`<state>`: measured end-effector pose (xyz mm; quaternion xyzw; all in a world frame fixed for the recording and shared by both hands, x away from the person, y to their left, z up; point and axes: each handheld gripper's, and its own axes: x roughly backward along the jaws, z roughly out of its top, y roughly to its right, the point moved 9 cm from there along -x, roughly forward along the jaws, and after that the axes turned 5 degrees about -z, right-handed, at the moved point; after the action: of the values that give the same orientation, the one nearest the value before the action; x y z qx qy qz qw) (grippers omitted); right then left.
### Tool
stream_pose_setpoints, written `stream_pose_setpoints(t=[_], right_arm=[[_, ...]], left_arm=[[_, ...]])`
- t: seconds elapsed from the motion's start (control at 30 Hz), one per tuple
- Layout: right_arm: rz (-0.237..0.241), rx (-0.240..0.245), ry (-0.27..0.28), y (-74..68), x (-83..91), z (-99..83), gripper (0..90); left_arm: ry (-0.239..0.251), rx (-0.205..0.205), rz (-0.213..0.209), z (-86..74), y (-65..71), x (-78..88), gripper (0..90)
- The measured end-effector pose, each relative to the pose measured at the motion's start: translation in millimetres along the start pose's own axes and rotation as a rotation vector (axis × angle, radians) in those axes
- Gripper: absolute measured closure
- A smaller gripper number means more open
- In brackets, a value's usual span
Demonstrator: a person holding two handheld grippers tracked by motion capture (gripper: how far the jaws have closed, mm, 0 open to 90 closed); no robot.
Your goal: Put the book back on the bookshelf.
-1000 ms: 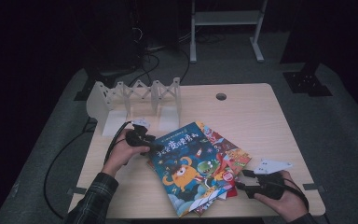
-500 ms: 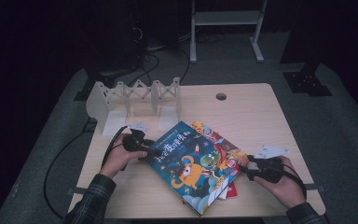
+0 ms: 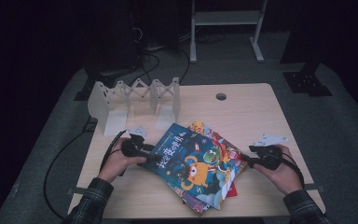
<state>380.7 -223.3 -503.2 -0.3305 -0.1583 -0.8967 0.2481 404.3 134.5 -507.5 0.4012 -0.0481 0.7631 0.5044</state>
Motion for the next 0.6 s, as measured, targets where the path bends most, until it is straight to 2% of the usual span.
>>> stream_pose_setpoints(t=[0.33,0.43,0.6], right_arm=[[-0.014,0.006,-0.007,4.2,-9.9,6.2,47.0],[-0.019,0.021,-0.009,4.2,-14.0,10.2,46.2],[-0.01,0.023,0.0,3.1,-23.8,18.4,44.4]], left_arm=[[-0.008,-0.001,-0.017,-15.2,13.1,10.7,30.4],[0.007,0.006,-0.015,-17.6,12.5,14.6,31.8],[0.029,0.028,0.027,-16.5,2.4,17.1,28.3]])
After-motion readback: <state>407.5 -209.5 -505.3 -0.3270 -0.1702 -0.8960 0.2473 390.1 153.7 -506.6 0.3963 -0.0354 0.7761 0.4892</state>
